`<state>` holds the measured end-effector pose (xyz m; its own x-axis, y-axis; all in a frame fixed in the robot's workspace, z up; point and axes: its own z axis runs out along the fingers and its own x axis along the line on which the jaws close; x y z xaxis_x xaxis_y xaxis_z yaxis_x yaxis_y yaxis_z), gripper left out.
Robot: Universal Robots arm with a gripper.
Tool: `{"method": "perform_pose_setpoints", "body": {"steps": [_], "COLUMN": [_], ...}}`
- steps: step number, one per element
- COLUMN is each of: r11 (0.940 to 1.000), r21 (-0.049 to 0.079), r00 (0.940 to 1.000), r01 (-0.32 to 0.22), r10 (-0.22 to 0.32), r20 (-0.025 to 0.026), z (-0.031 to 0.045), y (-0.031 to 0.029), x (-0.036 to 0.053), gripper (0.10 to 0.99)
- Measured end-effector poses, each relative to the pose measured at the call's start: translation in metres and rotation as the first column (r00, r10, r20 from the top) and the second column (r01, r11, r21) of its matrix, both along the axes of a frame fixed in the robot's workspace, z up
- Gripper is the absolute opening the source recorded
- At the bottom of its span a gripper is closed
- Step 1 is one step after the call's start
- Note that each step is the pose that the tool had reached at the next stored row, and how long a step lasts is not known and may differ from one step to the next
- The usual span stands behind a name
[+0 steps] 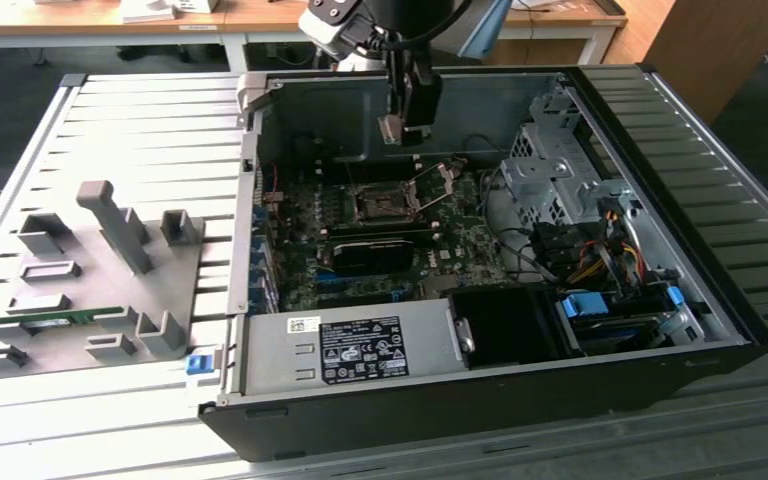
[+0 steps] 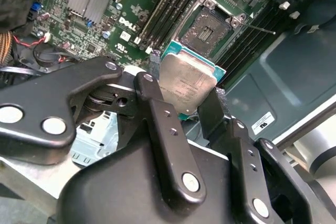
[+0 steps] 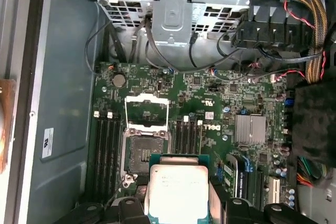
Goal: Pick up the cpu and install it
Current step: 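Place the cpu into insertion slot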
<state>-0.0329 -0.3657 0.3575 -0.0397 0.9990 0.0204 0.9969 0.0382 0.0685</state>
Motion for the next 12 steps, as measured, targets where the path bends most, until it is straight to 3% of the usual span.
{"method": "perform_pose_setpoints", "body": {"steps": [12], "r11": [1.0], "r21": [0.0], "r00": [1.0], "r01": [0.0], "r10": [0.0], "r20": [-0.0022], "z": [-0.0182], "y": [0.0136], "x": [0.0003], "gripper": [0.537]}}
